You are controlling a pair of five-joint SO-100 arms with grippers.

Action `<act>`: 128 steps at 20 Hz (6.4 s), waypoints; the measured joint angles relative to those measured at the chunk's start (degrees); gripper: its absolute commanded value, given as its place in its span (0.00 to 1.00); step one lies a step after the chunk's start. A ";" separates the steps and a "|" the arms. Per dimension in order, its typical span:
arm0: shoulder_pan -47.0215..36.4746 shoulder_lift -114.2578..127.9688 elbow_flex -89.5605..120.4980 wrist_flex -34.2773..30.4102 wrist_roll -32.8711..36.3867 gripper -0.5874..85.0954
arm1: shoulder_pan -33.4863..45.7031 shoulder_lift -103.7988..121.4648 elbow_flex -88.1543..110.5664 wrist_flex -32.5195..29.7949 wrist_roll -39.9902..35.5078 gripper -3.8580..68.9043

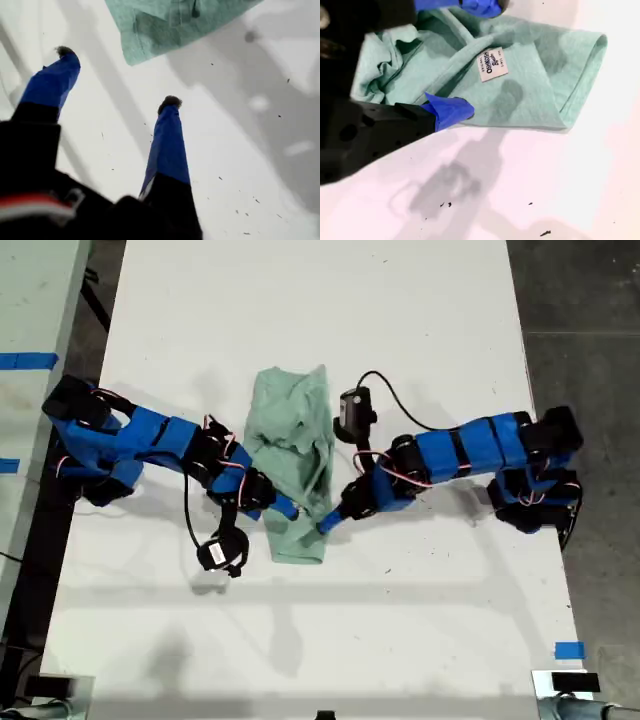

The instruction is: Fold tshirt

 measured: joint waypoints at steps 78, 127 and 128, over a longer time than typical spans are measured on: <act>-8.00 40.25 43.42 -26.37 7.21 0.43 | 12.92 -20.04 -32.08 -7.65 -16.70 0.48; -27.51 121.99 98.88 -12.83 10.72 0.15 | 23.29 118.65 102.74 0.35 -26.89 0.11; -27.51 121.99 98.88 -12.83 10.72 0.15 | 23.29 118.65 102.74 0.35 -27.25 0.11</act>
